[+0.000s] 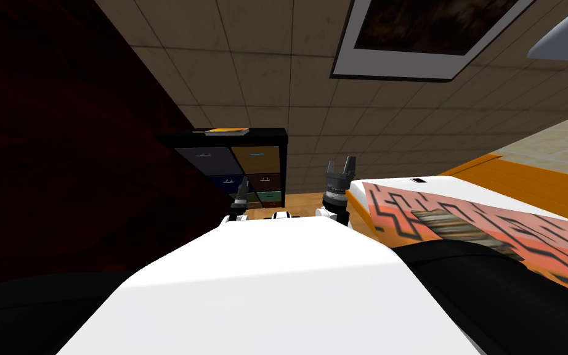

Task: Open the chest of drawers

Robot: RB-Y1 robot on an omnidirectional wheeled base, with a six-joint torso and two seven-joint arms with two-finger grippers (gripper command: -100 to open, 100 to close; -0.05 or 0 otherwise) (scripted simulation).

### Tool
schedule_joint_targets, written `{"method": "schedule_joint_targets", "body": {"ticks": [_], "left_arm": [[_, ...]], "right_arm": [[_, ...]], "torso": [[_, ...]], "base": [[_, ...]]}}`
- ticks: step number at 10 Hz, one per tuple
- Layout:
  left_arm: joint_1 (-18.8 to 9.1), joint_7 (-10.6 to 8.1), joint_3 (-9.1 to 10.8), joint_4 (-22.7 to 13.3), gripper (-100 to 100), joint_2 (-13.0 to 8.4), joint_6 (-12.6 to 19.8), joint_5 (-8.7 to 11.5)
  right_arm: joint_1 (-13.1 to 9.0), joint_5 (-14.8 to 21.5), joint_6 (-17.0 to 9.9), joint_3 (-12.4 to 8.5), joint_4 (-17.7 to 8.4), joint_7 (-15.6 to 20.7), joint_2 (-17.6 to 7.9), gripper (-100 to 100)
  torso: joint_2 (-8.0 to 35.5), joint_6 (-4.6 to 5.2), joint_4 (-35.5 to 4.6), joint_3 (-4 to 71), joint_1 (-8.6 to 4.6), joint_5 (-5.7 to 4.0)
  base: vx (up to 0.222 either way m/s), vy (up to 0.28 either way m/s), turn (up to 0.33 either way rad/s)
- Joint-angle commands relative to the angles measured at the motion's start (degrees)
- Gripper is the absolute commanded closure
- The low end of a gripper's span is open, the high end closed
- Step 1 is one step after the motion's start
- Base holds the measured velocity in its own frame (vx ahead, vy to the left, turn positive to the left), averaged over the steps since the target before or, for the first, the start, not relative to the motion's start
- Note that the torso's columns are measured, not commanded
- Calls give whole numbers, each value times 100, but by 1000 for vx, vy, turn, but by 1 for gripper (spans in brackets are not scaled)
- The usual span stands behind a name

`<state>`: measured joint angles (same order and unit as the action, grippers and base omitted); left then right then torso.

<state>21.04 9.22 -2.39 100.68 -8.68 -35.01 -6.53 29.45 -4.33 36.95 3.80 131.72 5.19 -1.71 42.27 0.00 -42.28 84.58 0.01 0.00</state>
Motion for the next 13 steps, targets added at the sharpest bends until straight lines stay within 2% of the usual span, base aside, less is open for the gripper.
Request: {"method": "schedule_joint_targets", "body": {"ticks": [1,8,10,11,13], "left_arm": [[-88,18,-7,-397,-100,38,-55,-12],[-305,30,0,-1499,-100,252,-228,-26],[-355,33,2,-1748,-100,401,-269,-30],[-394,35,3,-1943,-100,600,-300,-32],[-417,36,4,-2061,-100,804,-319,-34]], "right_arm": [[0,0,0,0,0,0,0,0],[0,0,0,0,0,0,0,0],[0,0,0,0,0,0,0,0],[0,0,0,0,0,0,0,0],[0,0,0,0,0,0,0,0]], "torso": [[-2,0,0,1,-4,-1],[0,0,0,0,0,0],[2,0,-1,-2,1,0],[2,0,-1,-1,-1,0],[3,0,0,-1,-1,-1]], "base": [[39,-50,-11],[33,-52,-10],[32,-44,-7],[37,-49,-13],[25,-34,-5]]}}
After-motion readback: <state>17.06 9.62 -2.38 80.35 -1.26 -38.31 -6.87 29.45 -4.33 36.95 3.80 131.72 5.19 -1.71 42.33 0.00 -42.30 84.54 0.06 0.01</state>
